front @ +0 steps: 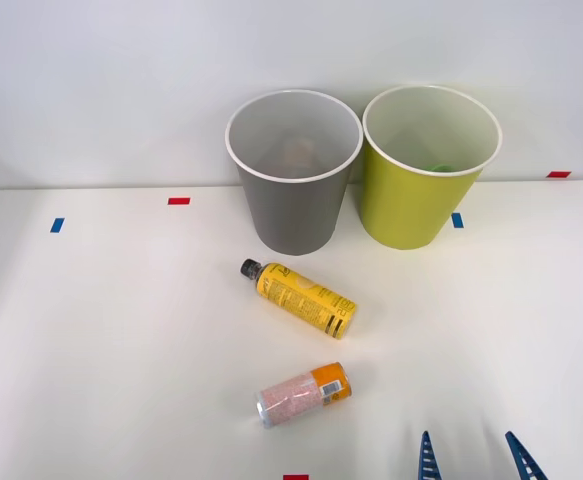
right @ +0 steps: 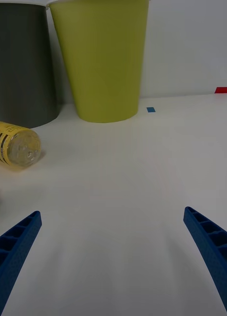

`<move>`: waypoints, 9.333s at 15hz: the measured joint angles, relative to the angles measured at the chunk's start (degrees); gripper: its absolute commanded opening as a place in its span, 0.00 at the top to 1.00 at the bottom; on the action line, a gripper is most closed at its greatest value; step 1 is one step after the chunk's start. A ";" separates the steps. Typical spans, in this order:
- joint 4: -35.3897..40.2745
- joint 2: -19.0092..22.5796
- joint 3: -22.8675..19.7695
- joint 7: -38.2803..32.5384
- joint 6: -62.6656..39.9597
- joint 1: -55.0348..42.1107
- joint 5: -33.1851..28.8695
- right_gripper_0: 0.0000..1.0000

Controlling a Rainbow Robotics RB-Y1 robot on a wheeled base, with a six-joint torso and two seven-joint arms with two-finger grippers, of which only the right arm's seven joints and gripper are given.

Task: Put cans in the gray bin, plastic bottles in the light green bin

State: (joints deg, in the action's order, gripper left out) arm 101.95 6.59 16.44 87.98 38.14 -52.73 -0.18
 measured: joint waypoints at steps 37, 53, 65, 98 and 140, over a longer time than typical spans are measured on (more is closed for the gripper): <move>0.00 0.00 0.00 0.00 0.00 0.00 0.00 0.00; 0.00 0.00 0.00 0.00 0.00 0.00 0.00 0.00; 4.03 2.74 0.51 0.80 -6.11 0.85 0.03 0.00; 44.63 39.91 18.81 8.72 -117.57 62.71 26.79 0.00; 33.98 33.49 32.78 32.56 -125.48 81.47 42.27 0.00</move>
State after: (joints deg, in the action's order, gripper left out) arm 135.94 40.08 49.21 120.53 -87.34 28.74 42.09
